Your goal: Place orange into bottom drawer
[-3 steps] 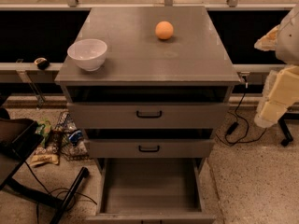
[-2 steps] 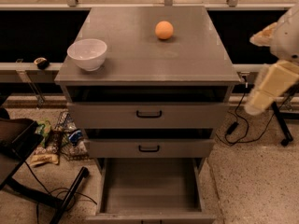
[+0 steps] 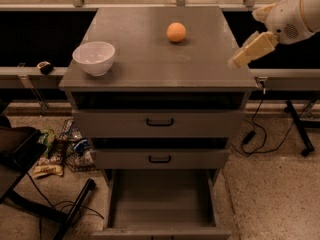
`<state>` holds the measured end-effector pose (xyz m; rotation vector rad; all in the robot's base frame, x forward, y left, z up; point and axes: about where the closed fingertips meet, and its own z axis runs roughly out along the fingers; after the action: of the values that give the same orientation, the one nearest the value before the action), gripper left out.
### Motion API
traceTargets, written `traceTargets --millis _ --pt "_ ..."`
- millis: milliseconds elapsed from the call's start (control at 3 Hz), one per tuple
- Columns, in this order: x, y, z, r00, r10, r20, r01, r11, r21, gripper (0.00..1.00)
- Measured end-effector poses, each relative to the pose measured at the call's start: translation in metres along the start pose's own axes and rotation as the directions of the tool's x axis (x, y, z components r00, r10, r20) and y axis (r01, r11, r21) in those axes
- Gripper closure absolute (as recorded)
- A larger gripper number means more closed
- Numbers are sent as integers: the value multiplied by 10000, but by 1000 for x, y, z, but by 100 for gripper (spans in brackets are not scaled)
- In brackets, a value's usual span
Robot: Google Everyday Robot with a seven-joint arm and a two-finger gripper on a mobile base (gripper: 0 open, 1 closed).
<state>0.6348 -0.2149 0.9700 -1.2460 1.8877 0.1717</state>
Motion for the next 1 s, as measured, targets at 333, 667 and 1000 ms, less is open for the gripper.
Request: traceTargets --millis 333,667,1000 --pt "-11 -29 46 9868 999 1276 -1024 9947 135 0" --pt "-11 -55 100 9468 2265 2285 -2354 9718 121 0" --pt "-19 -87 123 9177 2581 3019 -2761 9610 179 0"
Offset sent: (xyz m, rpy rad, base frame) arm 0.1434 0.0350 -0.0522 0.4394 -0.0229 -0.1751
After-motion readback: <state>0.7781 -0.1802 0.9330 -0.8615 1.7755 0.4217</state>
